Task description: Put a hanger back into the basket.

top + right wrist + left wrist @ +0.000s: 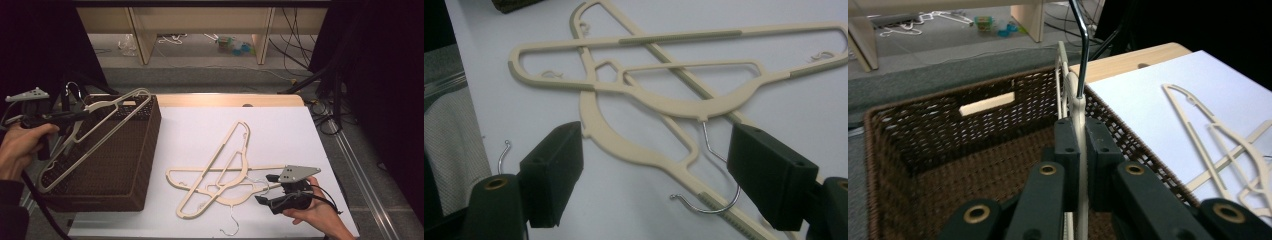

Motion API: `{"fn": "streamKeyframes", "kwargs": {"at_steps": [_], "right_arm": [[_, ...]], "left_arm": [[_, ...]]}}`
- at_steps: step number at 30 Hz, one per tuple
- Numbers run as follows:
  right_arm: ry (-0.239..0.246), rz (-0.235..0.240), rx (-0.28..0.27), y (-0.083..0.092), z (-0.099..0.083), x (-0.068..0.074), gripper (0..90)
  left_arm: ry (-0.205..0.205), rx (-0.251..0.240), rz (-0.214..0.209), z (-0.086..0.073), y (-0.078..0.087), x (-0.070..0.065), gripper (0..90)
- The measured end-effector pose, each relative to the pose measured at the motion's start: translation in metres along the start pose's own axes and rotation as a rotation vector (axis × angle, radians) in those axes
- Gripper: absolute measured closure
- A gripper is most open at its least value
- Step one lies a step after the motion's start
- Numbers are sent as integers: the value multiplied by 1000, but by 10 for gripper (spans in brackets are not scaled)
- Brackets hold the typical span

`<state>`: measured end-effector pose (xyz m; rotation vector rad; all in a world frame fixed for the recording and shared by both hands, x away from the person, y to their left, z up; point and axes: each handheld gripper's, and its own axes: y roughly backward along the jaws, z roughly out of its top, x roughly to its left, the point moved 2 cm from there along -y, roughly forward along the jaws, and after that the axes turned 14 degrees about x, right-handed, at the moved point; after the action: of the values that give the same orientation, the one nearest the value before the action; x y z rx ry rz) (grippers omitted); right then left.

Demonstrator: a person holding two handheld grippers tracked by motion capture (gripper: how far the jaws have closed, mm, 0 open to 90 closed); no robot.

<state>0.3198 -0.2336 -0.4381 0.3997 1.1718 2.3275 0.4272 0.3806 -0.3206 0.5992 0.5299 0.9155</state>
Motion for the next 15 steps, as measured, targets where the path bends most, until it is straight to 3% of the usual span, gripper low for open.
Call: {"fn": "streamKeyframes", "kwargs": {"at_steps": [12, 15], "right_arm": [[0, -2, 6, 0, 0, 0, 237], [-3, 1, 11, -1, 0, -1, 237]], "left_arm": [[34, 49, -60, -16, -25, 6, 853], [39, 75, -58, -19, -33, 7, 852]]}}
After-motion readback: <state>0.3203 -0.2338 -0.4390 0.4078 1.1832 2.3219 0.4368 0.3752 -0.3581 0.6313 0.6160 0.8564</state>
